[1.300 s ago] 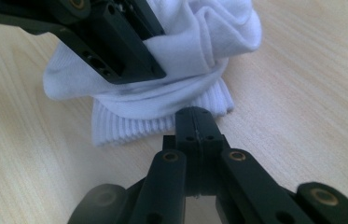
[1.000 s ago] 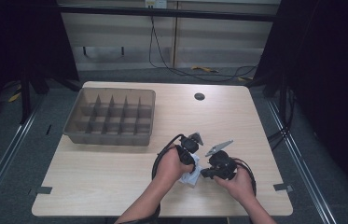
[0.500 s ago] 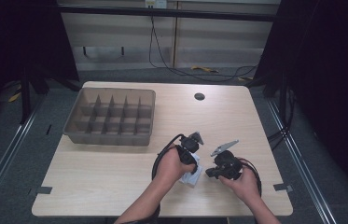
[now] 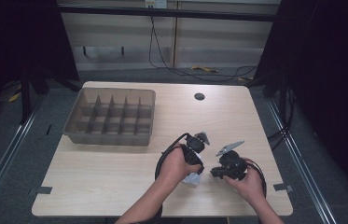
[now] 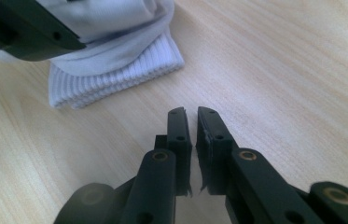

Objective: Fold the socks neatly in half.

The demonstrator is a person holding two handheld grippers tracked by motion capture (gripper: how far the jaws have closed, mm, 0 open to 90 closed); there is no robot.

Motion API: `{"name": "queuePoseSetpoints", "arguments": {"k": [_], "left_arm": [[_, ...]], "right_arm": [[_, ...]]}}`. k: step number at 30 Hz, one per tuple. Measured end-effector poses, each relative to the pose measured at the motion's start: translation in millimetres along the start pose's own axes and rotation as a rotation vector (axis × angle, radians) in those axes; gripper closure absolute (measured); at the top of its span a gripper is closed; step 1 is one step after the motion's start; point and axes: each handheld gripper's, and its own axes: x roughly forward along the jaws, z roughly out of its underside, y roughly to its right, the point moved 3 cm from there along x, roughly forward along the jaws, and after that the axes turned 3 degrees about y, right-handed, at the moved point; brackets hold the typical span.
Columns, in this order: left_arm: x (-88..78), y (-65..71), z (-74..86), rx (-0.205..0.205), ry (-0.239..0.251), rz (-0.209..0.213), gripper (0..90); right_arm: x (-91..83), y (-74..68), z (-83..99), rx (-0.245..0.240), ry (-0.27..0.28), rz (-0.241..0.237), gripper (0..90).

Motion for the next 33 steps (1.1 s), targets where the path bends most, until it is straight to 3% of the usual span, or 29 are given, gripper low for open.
{"name": "queuePoseSetpoints", "arguments": {"k": [2, 4, 10, 14, 16, 19, 20, 21, 25, 33], "left_arm": [[-3.0, -0.8, -0.7, 0.009, 0.013, -0.002, 54.8], [-5.0, -2.0, -0.7, -0.012, 0.024, -0.003, 50.2], [-4.8, -3.7, 1.3, -0.065, 0.037, 0.006, 49.3], [2.3, -1.3, 2.7, -0.075, 0.011, 0.018, 51.6], [6.2, -0.6, 3.0, -0.051, -0.020, 0.028, 53.8], [11.7, 1.4, 1.8, -0.038, -0.028, 0.021, 52.6], [13.5, 3.5, 1.4, -0.055, -0.020, 0.015, 52.4], [14.4, 3.4, 1.3, -0.035, -0.031, 0.001, 52.7], [16.4, 4.3, 1.0, -0.025, -0.044, -0.013, 54.5], [18.6, 4.4, 2.6, 0.005, -0.054, -0.047, 56.6]], "right_arm": [[0.9, 0.4, 0.9, 0.000, -0.002, 0.003, 83.3], [1.1, 0.3, 0.9, 0.003, 0.002, 0.003, 83.3], [1.4, -0.7, 0.4, -0.001, 0.001, 0.002, 83.0], [1.1, -0.8, 0.3, -0.011, -0.002, 0.004, 82.5], [-0.1, -0.3, 0.4, -0.010, 0.000, 0.009, 82.2], [-1.6, 2.4, 1.6, 0.001, 0.002, 0.009, 81.0], [-2.0, 3.0, 2.1, 0.006, 0.000, 0.012, 80.6], [-2.4, 3.7, 2.7, 0.008, 0.000, 0.014, 80.2], [-2.9, 6.4, 4.7, 0.014, 0.010, 0.024, 77.4], [-2.3, 8.9, 4.6, 0.020, 0.019, 0.047, 64.1]]}}
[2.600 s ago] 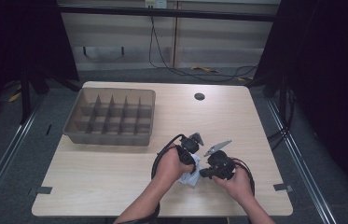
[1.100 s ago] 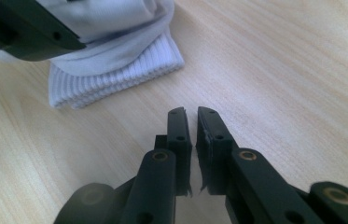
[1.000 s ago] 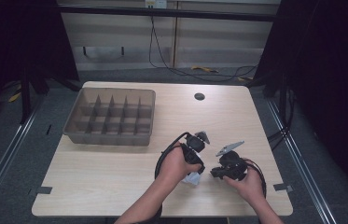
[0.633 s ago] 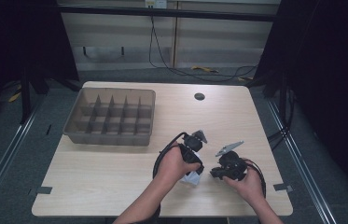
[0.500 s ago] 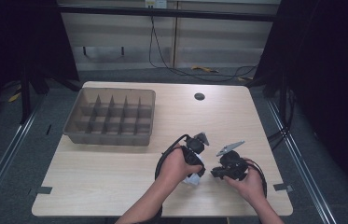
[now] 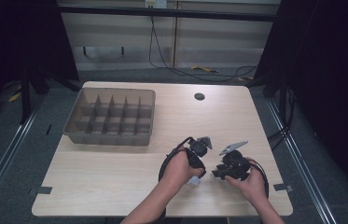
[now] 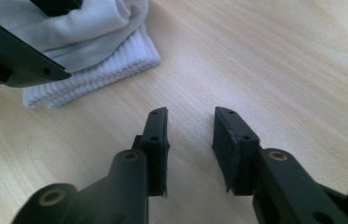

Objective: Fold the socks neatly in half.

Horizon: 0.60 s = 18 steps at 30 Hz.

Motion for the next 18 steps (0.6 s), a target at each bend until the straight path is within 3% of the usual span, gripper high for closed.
{"name": "queuePoseSetpoints", "arguments": {"k": [6, 8, 10, 13, 18], "left_arm": [[-1.4, -9.3, 6.0, 0.000, 0.003, -0.033, 56.9], [-3.3, -16.4, 9.5, -0.012, 0.002, -0.036, 56.9], [-5.1, -25.8, 14.4, -0.022, -0.015, -0.066, 56.8], [-8.4, -38.8, 21.0, -0.065, -0.008, -0.046, 55.2], [-13.1, -49.5, 27.6, -0.078, -0.008, -0.046, 54.6]], "right_arm": [[-0.6, 4.0, 1.9, 0.002, 0.011, 0.016, 57.8], [-1.1, 5.3, 2.7, 0.006, 0.011, 0.021, 56.0], [-1.3, 7.1, 3.5, 0.003, 0.018, 0.029, 54.7], [-1.0, 8.3, 4.9, 0.004, 0.028, 0.037, 50.4], [-0.1, 10.1, 7.1, -0.013, 0.050, 0.050, 44.4]]}}
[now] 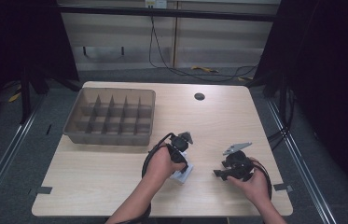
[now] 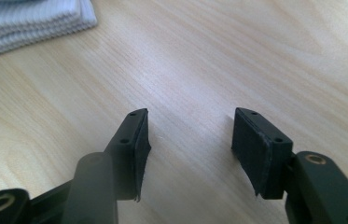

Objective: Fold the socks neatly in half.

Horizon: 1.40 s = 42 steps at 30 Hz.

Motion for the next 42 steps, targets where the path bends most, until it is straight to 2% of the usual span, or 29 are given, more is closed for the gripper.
{"name": "queuePoseSetpoints", "arguments": {"k": [3, 5, 6, 9, 19, 22, 26, 28, 31, 35, 38, 42], "left_arm": [[-2.1, -6.0, 3.5, 0.020, -0.014, -0.029, 53.8], [-3.7, -10.4, 6.0, -0.005, -0.010, -0.039, 53.4], [-4.8, -13.3, 7.2, -0.002, -0.016, -0.046, 53.2], [-6.2, -15.5, 9.0, -0.023, -0.002, -0.029, 50.7], [-12.7, -7.5, 2.4, -0.027, 0.014, -0.017, 44.1], [-14.3, -6.4, 1.0, -0.039, 0.021, -0.013, 43.9], [-16.1, -2.6, -0.5, -0.028, 0.018, 0.005, 44.0], [-17.0, -1.6, -0.5, -0.016, 0.008, 0.002, 47.3], [-12.8, 2.3, -0.2, -0.034, 0.002, 0.014, 47.2], [-4.0, 7.6, 0.1, -0.033, -0.006, -0.002, 46.9], [-2.6, 9.5, -0.5, -0.008, -0.021, -0.021, 48.5], [-0.5, 11.5, 0.8, 0.004, -0.022, -0.048, 51.2]], "right_arm": [[0.9, 0.2, 1.1, -0.008, 0.019, 0.005, 41.9], [1.1, -1.1, 2.0, -0.007, 0.021, 0.009, 40.3], [1.5, -0.9, 2.1, -0.015, 0.027, 0.011, 39.5], [2.1, -1.3, 2.5, -0.019, 0.036, 0.017, 37.7], [2.8, -2.8, 4.5, -0.012, 0.054, 0.022, 34.9], [2.6, -2.8, 4.8, -0.012, 0.054, 0.020, 34.9], [2.7, -2.7, 4.7, -0.013, 0.056, 0.020, 34.9], [2.6, -2.8, 4.7, -0.012, 0.054, 0.020, 34.9], [2.8, -3.0, 4.6, -0.011, 0.055, 0.022, 34.7], [3.1, -3.2, 4.5, -0.009, 0.059, 0.020, 34.7], [3.1, -3.3, 4.6, -0.007, 0.058, 0.020, 34.7], [3.2, -2.9, 4.8, -0.014, 0.062, 0.019, 34.6]]}}
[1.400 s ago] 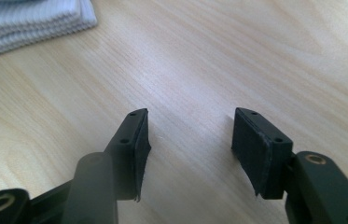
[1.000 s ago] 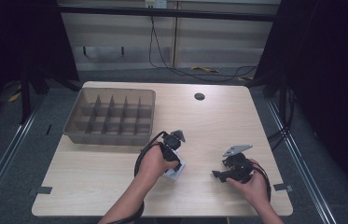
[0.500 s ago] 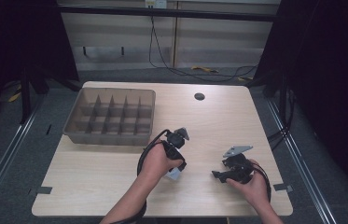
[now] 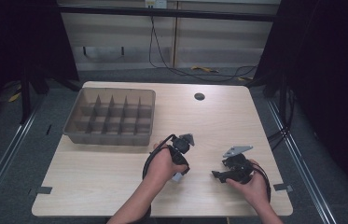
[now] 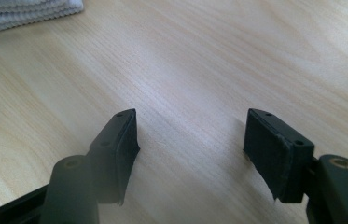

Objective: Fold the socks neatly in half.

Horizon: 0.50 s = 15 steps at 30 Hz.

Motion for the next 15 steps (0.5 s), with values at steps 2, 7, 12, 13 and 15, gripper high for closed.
{"name": "queuePoseSetpoints", "arguments": {"k": [2, 7, 12, 13, 15], "left_arm": [[0.3, 0.2, 0.4, -0.007, 0.003, -0.006, 52.3], [1.2, 1.0, 1.6, -0.011, 0.016, -0.010, 52.6], [-0.8, 1.7, -0.3, 0.004, -0.001, -0.001, 48.7], [-1.8, 1.6, -0.6, 0.000, -0.002, 0.004, 47.5], [-4.9, 1.0, -1.3, -0.004, 0.002, 0.010, 46.2]], "right_arm": [[0.0, -0.3, -0.1, 0.004, -0.002, 0.001, 34.5], [0.2, -0.5, -0.1, 0.004, 0.001, 0.003, 34.4], [0.3, -0.4, -0.1, 0.003, 0.002, 0.003, 34.4], [0.3, -0.4, -0.1, 0.003, 0.002, 0.002, 34.4], [0.3, -0.4, 0.0, 0.004, 0.004, 0.002, 34.4]]}}
